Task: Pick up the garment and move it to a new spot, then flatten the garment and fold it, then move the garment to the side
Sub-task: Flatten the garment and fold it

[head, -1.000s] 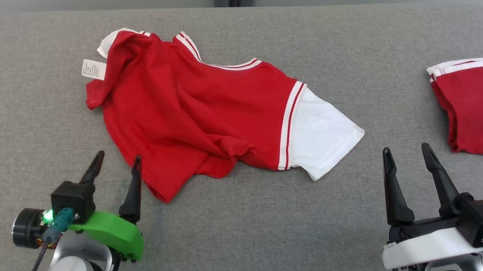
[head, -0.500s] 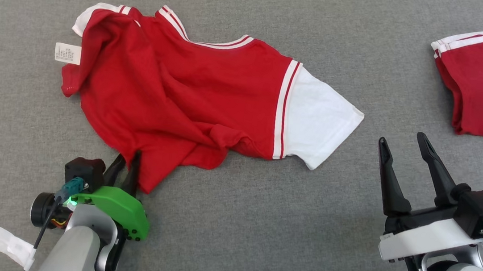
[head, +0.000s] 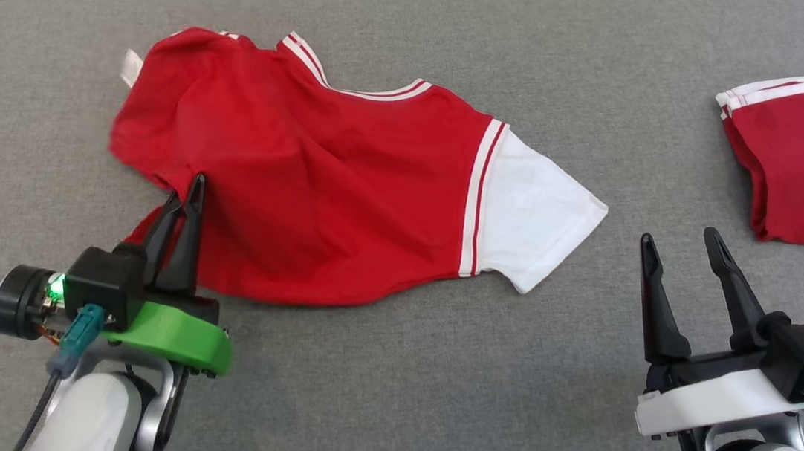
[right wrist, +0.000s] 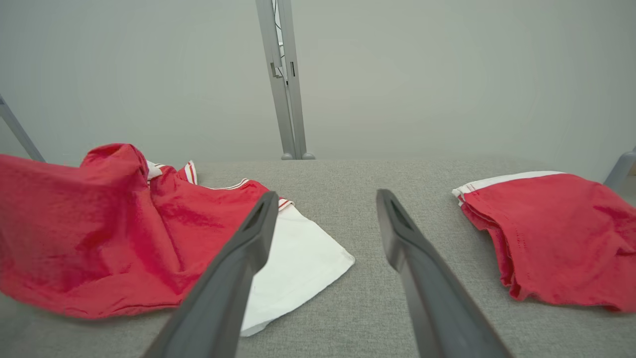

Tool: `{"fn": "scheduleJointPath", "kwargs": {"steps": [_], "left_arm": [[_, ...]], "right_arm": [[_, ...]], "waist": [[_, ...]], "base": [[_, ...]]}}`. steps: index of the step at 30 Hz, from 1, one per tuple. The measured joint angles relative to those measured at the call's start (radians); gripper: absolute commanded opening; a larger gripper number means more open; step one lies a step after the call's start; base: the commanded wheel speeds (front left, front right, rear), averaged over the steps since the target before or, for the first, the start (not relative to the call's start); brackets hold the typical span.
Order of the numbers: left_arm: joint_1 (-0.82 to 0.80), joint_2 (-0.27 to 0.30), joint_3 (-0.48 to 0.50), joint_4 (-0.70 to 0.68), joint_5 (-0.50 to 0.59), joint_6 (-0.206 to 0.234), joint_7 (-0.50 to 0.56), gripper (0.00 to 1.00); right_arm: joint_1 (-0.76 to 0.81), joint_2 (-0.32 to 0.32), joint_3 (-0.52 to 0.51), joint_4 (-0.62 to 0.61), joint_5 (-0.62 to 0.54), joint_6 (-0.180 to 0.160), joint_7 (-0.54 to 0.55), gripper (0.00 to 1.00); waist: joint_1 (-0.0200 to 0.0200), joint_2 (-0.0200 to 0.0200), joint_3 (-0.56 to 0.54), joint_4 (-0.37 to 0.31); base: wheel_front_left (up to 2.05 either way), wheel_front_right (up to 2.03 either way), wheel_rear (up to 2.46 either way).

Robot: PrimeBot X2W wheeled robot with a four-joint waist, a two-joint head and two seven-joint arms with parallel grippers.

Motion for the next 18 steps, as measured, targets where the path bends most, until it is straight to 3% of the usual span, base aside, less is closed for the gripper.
{"fn": "scheduleJointPath", "kwargs": {"steps": [4, 9, 18], "left_arm": [[0.060, 0.024, 0.010, -0.166, 0.005, 0.037, 0.082, 0.00], [0.093, 0.043, 0.045, -0.209, -0.015, 0.065, 0.158, 0.00], [0.021, 0.046, 0.131, 0.088, -0.123, 0.049, 0.155, 0.00]], "right_arm": [[0.007, 0.007, -0.007, 0.002, 0.000, 0.000, 0.001, 1.00], [0.006, 0.012, -0.007, 0.003, 0.001, 0.000, 0.000, 1.00], [-0.007, 0.026, -0.009, 0.003, 0.009, 0.000, -0.009, 1.00]], "waist": [[0.0000, 0.0000, -0.017, 0.010], [0.0000, 0.0000, -0.022, 0.008], [0.0000, 0.0000, 0.015, -0.022]], "base": [[0.00, 0.00, 0.00], [0.00, 0.00, 0.00], [0.00, 0.00, 0.00]]}}
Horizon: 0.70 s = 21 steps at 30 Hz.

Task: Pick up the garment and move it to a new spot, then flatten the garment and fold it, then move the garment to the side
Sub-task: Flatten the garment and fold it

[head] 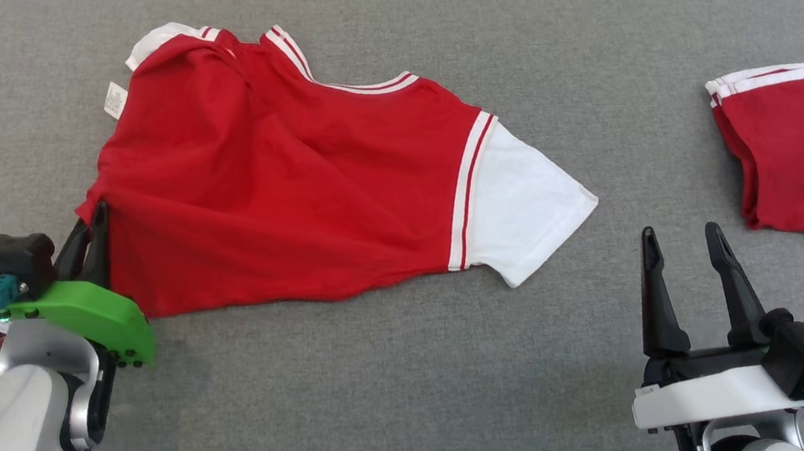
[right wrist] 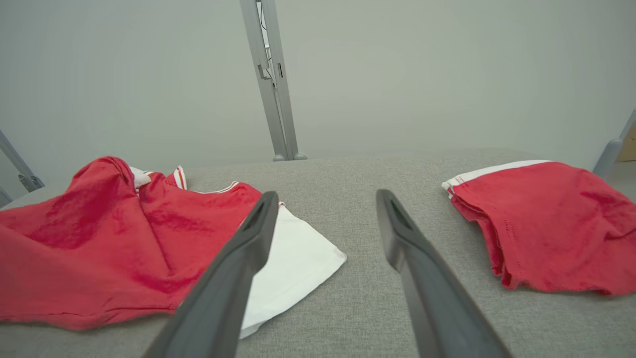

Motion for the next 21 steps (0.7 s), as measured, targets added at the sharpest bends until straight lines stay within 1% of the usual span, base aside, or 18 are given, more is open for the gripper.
{"fn": "scheduleJointPath", "kwargs": {"steps": [4, 5, 6, 9, 13, 18, 21], "left_arm": [[-0.078, -0.002, 0.009, 0.154, -0.023, -0.035, -0.048, 0.00], [-0.094, -0.002, 0.009, 0.188, -0.024, -0.042, -0.074, 0.22], [-0.111, -0.002, 0.011, 0.219, -0.022, -0.043, -0.101, 1.00], [-0.139, -0.008, 0.013, 0.279, -0.019, -0.054, -0.173, 1.00], [-0.141, -0.024, 0.035, 0.292, -0.015, -0.040, -0.251, 1.00], [-0.098, -0.023, 0.056, 0.218, 0.012, -0.033, -0.269, 1.00], [-0.042, -0.028, 0.050, 0.132, 0.044, -0.032, -0.272, 1.00]], "right_arm": [[-0.005, 0.001, -0.001, 0.007, 0.002, 0.000, -0.009, 1.00], [-0.007, 0.001, -0.002, 0.008, 0.003, 0.000, -0.011, 1.00], [-0.010, 0.001, -0.004, 0.009, 0.004, 0.000, -0.013, 1.00], [-0.017, 0.001, -0.009, 0.010, 0.004, 0.000, -0.017, 1.00], [-0.019, 0.001, -0.021, 0.009, -0.003, 0.000, -0.017, 1.00], [-0.017, -0.001, -0.022, -0.002, -0.020, 0.000, -0.008, 1.00], [-0.003, -0.002, -0.022, -0.012, -0.034, 0.000, 0.003, 1.00]], "waist": [[0.0000, 0.0000, 0.025, -0.014], [0.0000, 0.0000, 0.031, -0.017], [0.0000, 0.0000, 0.036, -0.020], [0.0000, 0.0000, 0.042, -0.029], [0.0000, 0.0000, 0.029, -0.027], [0.0000, 0.0000, -0.005, -0.018], [0.0000, 0.0000, -0.031, -0.010]], "base": [[0.00, 0.00, 0.00], [0.00, 0.00, 0.00], [0.00, 0.00, 0.00], [0.00, 0.00, 0.00], [0.00, 0.00, 0.00], [0.00, 0.00, 0.00], [0.00, 0.00, 0.00]]}}
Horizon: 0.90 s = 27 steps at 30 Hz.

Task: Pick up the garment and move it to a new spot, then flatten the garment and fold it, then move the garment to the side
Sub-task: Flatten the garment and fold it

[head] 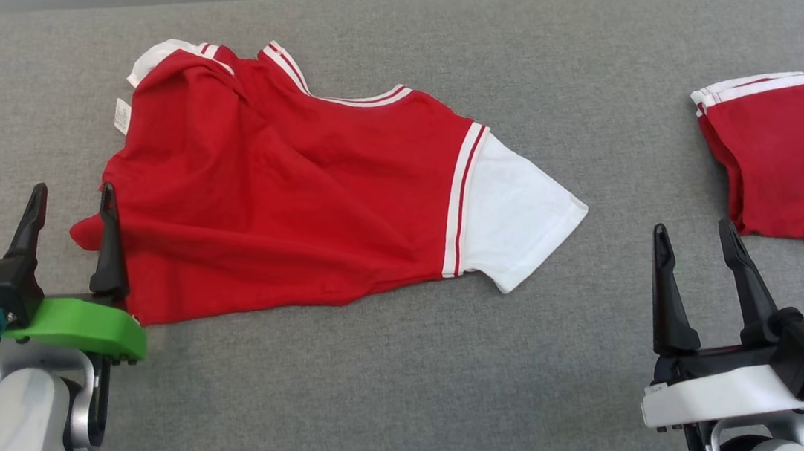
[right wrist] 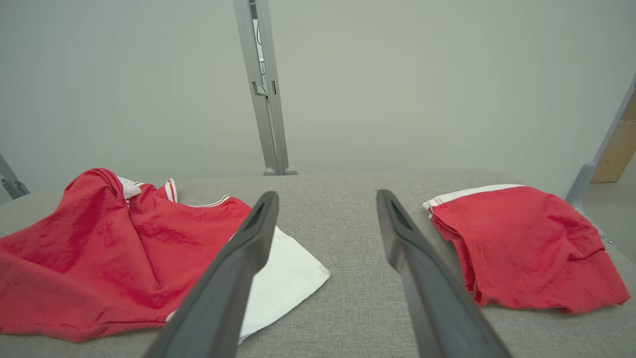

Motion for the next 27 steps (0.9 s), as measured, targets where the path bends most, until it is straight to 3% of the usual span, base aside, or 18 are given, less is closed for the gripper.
{"fn": "scheduleJointPath", "kwargs": {"steps": [9, 27], "left_arm": [[0.152, -0.018, -0.063, -0.198, 0.048, 0.026, 0.039, 1.00], [0.196, -0.004, -0.082, -0.211, 0.024, 0.036, 0.124, 1.00]], "right_arm": [[0.051, 0.004, -0.001, -0.020, -0.004, 0.000, 0.028, 1.00], [0.068, 0.010, -0.014, -0.039, -0.004, 0.000, 0.043, 1.00]], "waist": [[0.0000, 0.0000, -0.066, 0.026], [0.0000, 0.0000, -0.066, 0.045]], "base": [[0.00, 0.00, 0.00], [0.00, 0.00, 0.00]]}}
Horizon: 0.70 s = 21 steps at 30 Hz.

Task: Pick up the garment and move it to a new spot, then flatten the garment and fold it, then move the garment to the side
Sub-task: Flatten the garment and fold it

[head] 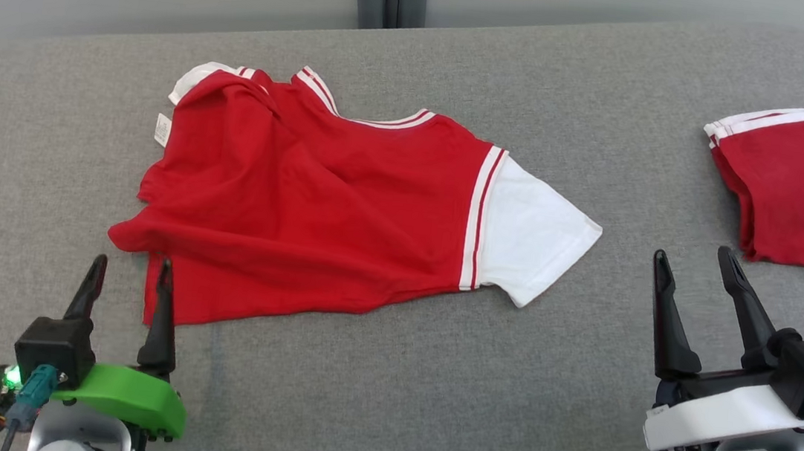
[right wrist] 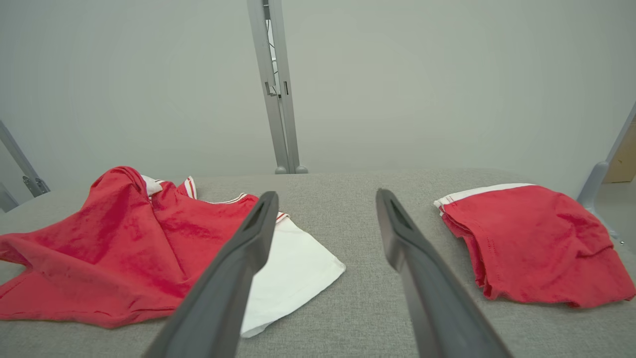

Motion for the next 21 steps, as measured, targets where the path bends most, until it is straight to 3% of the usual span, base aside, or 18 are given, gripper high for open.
{"fn": "scheduleJointPath", "kwargs": {"steps": [11, 12, 13, 14, 21], "left_arm": [[-0.081, -0.022, 0.004, 0.309, -0.095, -0.064, 0.051, 1.00], [-0.092, -0.021, 0.005, 0.335, -0.097, -0.067, 0.047, 0.69], [-0.104, -0.022, 0.007, 0.358, -0.101, -0.073, 0.041, 0.51], [-0.115, -0.022, 0.008, 0.372, -0.103, -0.078, 0.033, 0.00], [-0.173, -0.020, 0.007, 0.453, -0.122, -0.112, 0.003, 0.00]], "right_arm": [[-0.028, -0.001, 0.019, 0.032, 0.013, 0.000, -0.010, 1.00], [-0.030, -0.002, 0.019, 0.039, 0.015, 0.000, -0.011, 1.00], [-0.035, -0.003, 0.018, 0.047, 0.017, 0.000, -0.018, 1.00], [-0.040, -0.004, 0.017, 0.053, 0.019, 0.000, -0.019, 1.00], [-0.079, -0.030, -0.012, 0.144, 0.030, 0.000, -0.045, 1.00]], "waist": [[0.0000, 0.0000, 0.080, -0.011], [0.0000, 0.0000, 0.087, -0.013], [0.0000, 0.0000, 0.095, -0.016], [0.0000, 0.0000, 0.100, -0.017], [0.0000, 0.0000, 0.133, -0.031]], "base": [[0.00, 0.00, 0.00], [0.00, 0.00, 0.00], [0.00, 0.00, 0.00], [0.00, 0.00, 0.00], [0.00, 0.00, 0.00]]}}
